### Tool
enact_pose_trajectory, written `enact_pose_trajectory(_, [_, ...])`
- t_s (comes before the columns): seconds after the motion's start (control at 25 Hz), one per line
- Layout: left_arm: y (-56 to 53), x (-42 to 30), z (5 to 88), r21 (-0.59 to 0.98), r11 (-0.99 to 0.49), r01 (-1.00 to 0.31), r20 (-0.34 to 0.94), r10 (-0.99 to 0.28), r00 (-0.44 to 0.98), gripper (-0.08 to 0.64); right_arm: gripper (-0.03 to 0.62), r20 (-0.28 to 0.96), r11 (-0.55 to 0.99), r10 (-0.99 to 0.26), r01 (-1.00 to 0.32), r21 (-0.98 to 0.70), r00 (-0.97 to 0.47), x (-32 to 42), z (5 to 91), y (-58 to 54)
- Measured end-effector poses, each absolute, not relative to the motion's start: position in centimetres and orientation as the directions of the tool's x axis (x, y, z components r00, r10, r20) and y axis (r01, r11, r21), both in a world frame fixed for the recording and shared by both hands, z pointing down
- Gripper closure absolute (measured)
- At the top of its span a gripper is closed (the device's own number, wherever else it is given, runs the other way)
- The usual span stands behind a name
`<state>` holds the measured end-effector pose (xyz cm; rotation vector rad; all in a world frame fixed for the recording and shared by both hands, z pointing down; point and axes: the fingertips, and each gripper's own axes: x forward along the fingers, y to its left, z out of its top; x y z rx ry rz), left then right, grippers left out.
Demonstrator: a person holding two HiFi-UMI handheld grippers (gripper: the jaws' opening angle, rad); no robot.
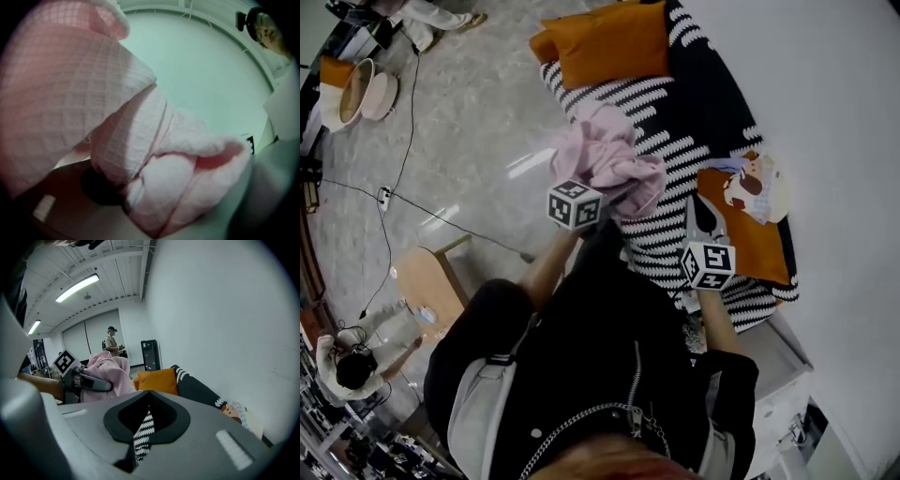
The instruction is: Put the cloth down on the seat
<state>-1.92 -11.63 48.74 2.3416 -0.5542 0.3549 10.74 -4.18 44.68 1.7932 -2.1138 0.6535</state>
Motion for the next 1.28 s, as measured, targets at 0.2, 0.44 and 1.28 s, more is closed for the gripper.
enact_pose_trajectory(0.2, [-15.3,-0.6,50.9,0.584,-0.661,-0.47,0.407,-0.262,0.875,0.241,0.601,0.534,0.114,-0.829,-0.985,-0.133,-0.167,11.5,45.3,-7.7])
enact_pose_trajectory(0.44, [-19.0,0.8,54.4,0.633,-0.623,-0.46,0.427,-0.214,0.878,0.241,0.601,0.58,0.088,-0.802,-0.989,-0.122,-0.143,11.6,47.0,-11.5])
enact_pose_trajectory(1.28, [-25.4,6.5,64.2,0.634,-0.657,-0.408,0.52,-0.029,0.854,0.241,0.601,0.698,-0.056,-0.708,-0.977,-0.204,-0.105,14.3,54.0,-17.7])
